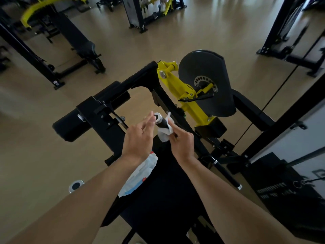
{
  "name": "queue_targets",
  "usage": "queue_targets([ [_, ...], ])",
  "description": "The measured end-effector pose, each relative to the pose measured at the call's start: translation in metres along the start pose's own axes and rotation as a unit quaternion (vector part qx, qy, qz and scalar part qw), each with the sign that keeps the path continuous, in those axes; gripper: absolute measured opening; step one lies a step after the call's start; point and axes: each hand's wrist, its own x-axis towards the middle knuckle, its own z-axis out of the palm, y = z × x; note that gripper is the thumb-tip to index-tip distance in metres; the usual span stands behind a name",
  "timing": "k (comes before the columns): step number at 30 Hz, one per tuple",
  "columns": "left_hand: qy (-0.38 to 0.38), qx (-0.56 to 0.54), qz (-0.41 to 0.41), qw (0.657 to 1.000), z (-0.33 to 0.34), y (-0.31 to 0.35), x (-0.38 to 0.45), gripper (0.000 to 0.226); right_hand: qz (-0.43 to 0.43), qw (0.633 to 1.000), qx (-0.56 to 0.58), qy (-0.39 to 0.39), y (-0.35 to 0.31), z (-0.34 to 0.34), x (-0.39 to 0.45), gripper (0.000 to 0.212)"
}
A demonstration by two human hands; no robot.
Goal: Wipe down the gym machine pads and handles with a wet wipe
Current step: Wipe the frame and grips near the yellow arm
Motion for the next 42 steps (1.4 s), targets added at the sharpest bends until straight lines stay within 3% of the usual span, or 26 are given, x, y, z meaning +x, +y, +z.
queue_targets([
  [2,-0.009,0.002,-0.001,1.0,-0.002,0.0,0.001,0.045,0.064,0.997,-0.035,-0.023,0.018,-0.008,-0.004,0.041],
  [4,-0.01,-0.002,0.004,1.0,-0.004,-0.001,0.002,0.045,0.106,0.994,-0.023,0.013,0.028,-0.015,-0.011,0.033],
  [6,0.0,0.004,0.02,1.0,-0.004,-0.003,0.008,0.043,0.167,0.978,0.01,0.127,0.033,-0.021,-0.016,0.029],
  [8,0.003,0.036,0.052,0.998,-0.003,-0.001,0.017,0.035,0.243,0.935,0.078,0.245,0.037,-0.028,-0.024,0.03],
  [10,-0.009,0.092,0.104,0.99,0.002,0.001,0.027,0.033,0.294,0.899,0.143,0.29,0.038,-0.031,-0.035,0.034],
  [12,0.004,0.166,0.211,0.963,0.01,0.004,0.032,0.035,0.351,0.881,0.166,0.27,0.041,-0.025,-0.045,0.034],
  [14,0.009,0.204,0.366,0.908,0.024,-0.002,0.028,0.029,0.447,0.844,0.184,0.233,0.042,-0.013,-0.052,0.032],
  [16,-0.068,0.191,0.445,0.872,0.041,-0.013,0.012,0.022,0.527,0.787,0.25,0.201,0.037,-0.002,-0.053,0.026],
  [19,-0.194,0.195,0.387,0.88,0.064,-0.044,-0.012,0.022,0.522,0.762,0.356,0.139,0.035,0.01,-0.043,0.016],
  [22,-0.166,0.235,0.315,0.904,0.072,-0.078,-0.022,0.029,0.562,0.726,0.364,0.158,0.034,0.01,-0.029,0.013],
  [25,-0.116,0.29,0.295,0.903,0.07,-0.091,-0.021,0.038,0.551,0.74,0.345,0.169,0.047,0.007,-0.012,0.031],
  [29,-0.106,0.422,0.208,0.876,0.07,-0.091,-0.011,0.059,0.513,0.77,0.366,0.102,0.046,0.016,-0.019,0.027],
  [32,-0.134,0.477,0.176,0.851,0.076,-0.089,-0.008,0.063,0.477,0.776,0.406,0.077,0.043,0.035,-0.048,0.051],
  [36,-0.157,0.52,0.201,0.816,0.074,-0.084,-0.002,0.062,0.437,0.802,0.407,0.033,0.049,0.043,-0.057,0.114],
  [37,-0.162,0.526,0.206,0.809,0.072,-0.083,0.0,0.062,0.437,0.802,0.407,0.023,0.047,0.038,-0.052,0.111],
  [39,-0.163,0.53,0.217,0.803,0.071,-0.082,0.004,0.061,0.426,0.812,0.397,0.024,0.042,0.026,-0.041,0.07],
  [40,-0.161,0.531,0.22,0.802,0.071,-0.082,0.006,0.059,0.416,0.825,0.381,0.022,0.042,0.023,-0.039,0.061],
  [42,-0.159,0.538,0.225,0.797,0.072,-0.081,0.008,0.058,0.391,0.842,0.371,0.019,0.041,0.026,-0.043,0.075],
])
